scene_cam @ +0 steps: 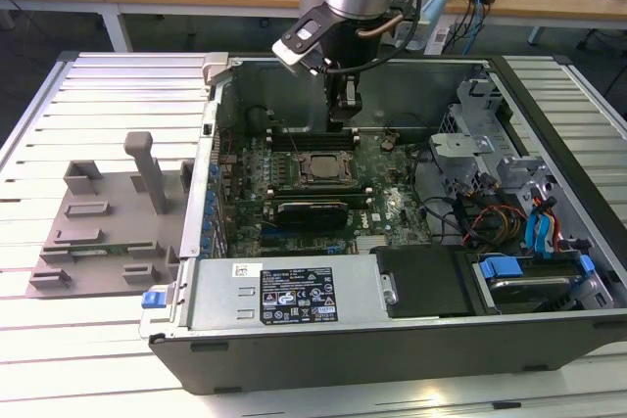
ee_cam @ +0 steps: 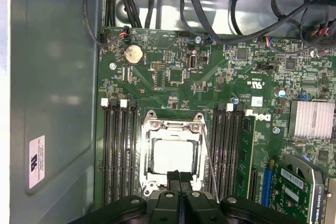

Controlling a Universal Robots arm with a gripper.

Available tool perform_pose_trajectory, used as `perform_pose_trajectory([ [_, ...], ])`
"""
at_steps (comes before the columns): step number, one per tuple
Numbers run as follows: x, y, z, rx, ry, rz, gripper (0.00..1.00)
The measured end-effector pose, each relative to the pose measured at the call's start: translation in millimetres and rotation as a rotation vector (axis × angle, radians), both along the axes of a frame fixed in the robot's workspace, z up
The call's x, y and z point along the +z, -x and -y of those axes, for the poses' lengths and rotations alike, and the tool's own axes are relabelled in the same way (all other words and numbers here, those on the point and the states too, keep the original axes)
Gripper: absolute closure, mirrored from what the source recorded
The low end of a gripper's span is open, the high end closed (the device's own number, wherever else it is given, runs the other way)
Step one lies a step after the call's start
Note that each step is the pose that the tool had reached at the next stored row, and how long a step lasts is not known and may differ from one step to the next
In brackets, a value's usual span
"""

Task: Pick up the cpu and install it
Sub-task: 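Close the cpu cover, then install the first cpu locking lever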

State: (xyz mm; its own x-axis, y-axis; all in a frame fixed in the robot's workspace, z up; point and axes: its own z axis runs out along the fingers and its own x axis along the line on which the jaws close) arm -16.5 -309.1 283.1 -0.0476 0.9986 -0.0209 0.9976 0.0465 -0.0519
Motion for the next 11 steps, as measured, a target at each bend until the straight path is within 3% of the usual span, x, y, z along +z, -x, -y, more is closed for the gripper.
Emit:
perform_pose_trajectory([
  [8,0.1,0.0,0.0,0.011,0.0001,-0.0001,0.89],
  [11,0.1,0.0,0.0,0.039,0.0000,-0.0001,0.89],
])
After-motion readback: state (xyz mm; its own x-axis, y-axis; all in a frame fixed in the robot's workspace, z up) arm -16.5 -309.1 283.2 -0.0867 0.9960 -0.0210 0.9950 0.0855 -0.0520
